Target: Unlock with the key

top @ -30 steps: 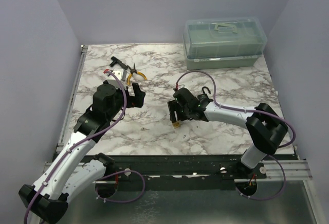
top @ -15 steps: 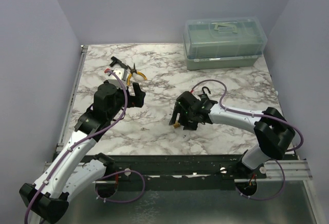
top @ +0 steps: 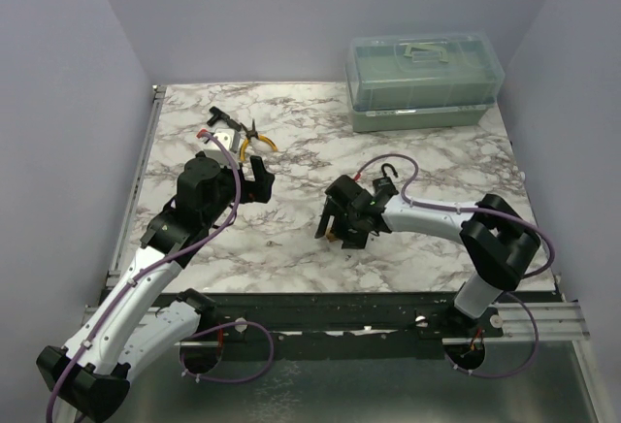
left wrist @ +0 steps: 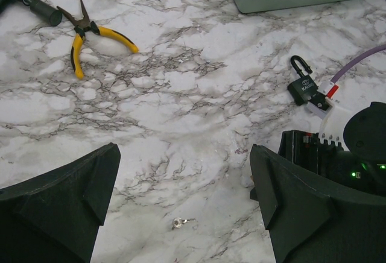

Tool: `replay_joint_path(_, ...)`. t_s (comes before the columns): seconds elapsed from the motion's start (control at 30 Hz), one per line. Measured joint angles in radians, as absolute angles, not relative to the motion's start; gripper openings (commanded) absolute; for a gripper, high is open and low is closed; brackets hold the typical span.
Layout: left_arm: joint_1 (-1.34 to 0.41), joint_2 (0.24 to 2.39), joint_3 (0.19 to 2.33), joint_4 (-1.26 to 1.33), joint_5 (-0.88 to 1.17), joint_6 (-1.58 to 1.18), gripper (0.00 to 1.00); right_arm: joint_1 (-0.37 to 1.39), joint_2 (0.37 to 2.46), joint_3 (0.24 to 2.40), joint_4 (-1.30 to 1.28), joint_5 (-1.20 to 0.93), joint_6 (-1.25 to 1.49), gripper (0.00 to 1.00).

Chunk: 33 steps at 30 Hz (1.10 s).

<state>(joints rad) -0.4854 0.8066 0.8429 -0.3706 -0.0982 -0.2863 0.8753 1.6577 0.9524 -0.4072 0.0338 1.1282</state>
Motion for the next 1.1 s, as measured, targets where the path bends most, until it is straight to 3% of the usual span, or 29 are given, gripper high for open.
replay_joint_path(0.5, -0.485, 0.813, 0.843, -0.377, -0.098, -0.286, 0.96, 0.875, 1.73, 1.047, -0.444, 0.216, 1.023, 0.8)
replay_joint_path(1.1, -0.485, 0.818, 0.843, -0.386, -0.101, -0.286, 0.97, 0.875, 1.799, 1.138, -0.359, 0.212, 0.881, 0.76)
